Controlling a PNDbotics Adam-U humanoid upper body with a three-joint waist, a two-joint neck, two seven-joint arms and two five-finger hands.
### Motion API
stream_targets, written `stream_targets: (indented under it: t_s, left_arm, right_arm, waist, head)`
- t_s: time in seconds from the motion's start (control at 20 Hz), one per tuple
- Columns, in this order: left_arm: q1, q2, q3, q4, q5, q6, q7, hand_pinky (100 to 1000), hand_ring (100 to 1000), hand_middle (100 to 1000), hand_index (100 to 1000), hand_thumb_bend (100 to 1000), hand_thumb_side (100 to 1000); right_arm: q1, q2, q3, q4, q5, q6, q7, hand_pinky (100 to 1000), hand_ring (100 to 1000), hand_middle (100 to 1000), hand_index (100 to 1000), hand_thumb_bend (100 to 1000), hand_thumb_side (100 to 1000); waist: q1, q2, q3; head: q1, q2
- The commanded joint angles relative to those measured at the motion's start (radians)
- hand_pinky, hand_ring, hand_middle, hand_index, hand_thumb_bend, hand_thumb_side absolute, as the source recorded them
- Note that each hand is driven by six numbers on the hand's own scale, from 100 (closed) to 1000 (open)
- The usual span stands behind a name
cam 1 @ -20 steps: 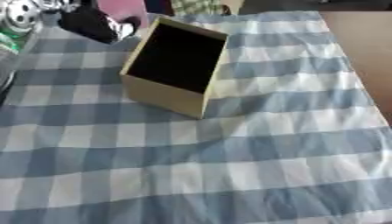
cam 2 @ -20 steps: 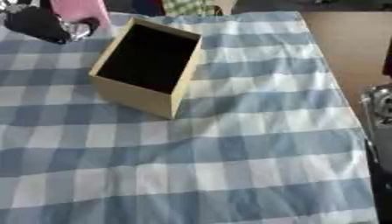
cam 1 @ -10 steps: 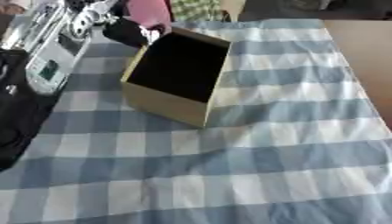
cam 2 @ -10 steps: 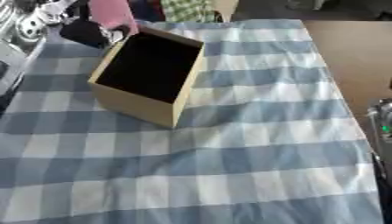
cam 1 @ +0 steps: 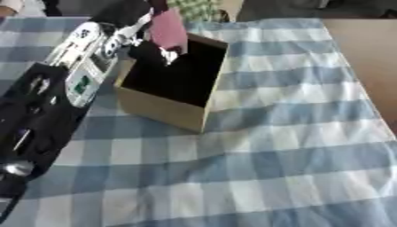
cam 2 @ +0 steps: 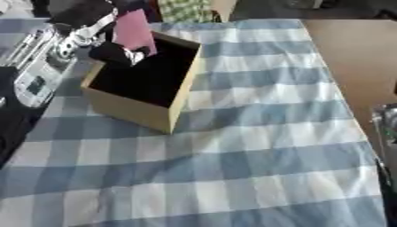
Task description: Pick up objects on the table and place them in the box.
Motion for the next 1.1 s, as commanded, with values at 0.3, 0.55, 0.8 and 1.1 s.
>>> stream_targets:
  t_s: [0.3, 0.55, 0.8, 1.1]
  left_arm:
    - [-0.013, -0.015, 0.023, 0.068, -0.046, 0.003, -0.021, 330, 478, 542, 665, 214, 468]
    - [-0.006, -0.019, 0.026, 0.101, -0.081, -0.010, -0.067, 419, 550, 605, 730, 385, 501]
    - [-0.005, -0.018, 0.027, 0.094, -0.122, -0.028, -0.108, 447, 576, 637, 765, 479, 525]
    - [-0.002, -0.013, 0.024, 0.078, -0.149, -0.054, -0.173, 527, 676, 763, 851, 912, 640]
  right_arm:
    - [-0.011, -0.009, -0.004, -0.015, -0.009, -0.003, 0.004, 852, 676, 621, 735, 100, 988]
    - [-0.010, -0.006, -0.005, -0.015, -0.009, -0.003, 0.003, 852, 676, 621, 735, 100, 988]
    - [-0.008, -0.005, -0.006, -0.015, -0.010, -0.002, 0.003, 852, 676, 621, 735, 100, 987]
    - [-0.004, -0.003, -0.008, -0.015, -0.010, -0.002, 0.002, 853, 676, 620, 735, 100, 988]
  waist:
    - [0.000, -0.015, -0.007]
    - [0.000, -0.013, -0.007]
    - [0.001, -0.012, -0.007]
    - [0.002, -0.016, -0.006]
  head:
    - [0.001, -0.007]
    - [0.001, -0.003]
    - [0.001, -0.002]
    - [-0.004, 0.002]
